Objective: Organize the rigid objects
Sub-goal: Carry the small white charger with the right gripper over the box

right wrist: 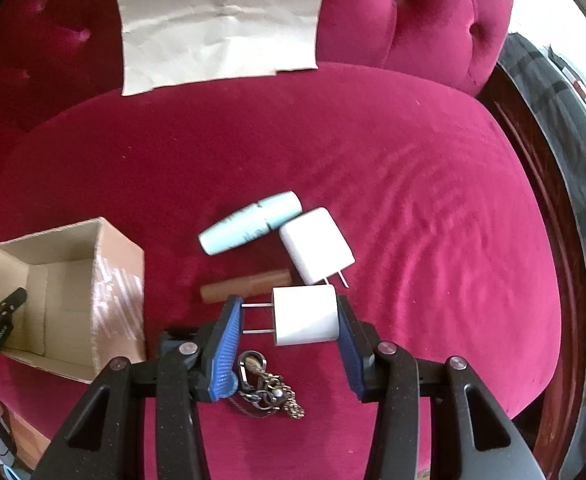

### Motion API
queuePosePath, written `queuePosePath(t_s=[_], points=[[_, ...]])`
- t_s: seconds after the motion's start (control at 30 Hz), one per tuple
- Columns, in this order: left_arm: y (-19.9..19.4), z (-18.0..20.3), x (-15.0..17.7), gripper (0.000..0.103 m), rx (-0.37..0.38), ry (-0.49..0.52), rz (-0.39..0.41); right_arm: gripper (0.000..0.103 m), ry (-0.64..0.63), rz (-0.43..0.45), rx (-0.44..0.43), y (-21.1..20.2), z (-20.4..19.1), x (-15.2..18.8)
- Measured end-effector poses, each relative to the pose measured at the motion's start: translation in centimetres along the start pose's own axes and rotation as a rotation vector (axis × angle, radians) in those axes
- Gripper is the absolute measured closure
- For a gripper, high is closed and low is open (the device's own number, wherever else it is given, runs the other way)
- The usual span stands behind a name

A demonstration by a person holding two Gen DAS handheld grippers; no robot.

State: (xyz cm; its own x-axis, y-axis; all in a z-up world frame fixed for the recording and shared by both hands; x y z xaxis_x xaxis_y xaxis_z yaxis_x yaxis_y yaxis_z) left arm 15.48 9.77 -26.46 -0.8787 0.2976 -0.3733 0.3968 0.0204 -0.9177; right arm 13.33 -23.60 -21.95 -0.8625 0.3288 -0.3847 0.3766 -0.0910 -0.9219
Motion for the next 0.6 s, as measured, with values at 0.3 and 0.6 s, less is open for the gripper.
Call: queuePosePath(t_s=[0.3,0.6], points=[[0.1,0.1,-0.1,0.099,0.001,-0.004,0.0,0.054,-0.034,0.037,-0.034,-1.1,-2.8,-0.4],[0.1,0.1,-0.1,0.099,0.002,-0.005,0.0,0.054,-0.075,0.057,-0.081,-2.2,-6.5,-0.4]])
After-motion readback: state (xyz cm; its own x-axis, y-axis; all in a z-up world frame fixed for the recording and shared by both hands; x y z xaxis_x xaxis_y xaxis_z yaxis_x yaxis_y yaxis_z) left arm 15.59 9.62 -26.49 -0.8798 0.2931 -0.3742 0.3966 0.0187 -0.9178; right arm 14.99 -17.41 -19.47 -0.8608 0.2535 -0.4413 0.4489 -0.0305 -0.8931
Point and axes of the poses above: each gripper's, at about its wrist camera, not at the fingertips, and y roughly the way its jaws point, z to its right, x to its underside, the point moved 7 cm from there along y, roughly the way its jaws point, and after that the axes turned 11 degrees about y, right-handed, at the moved point
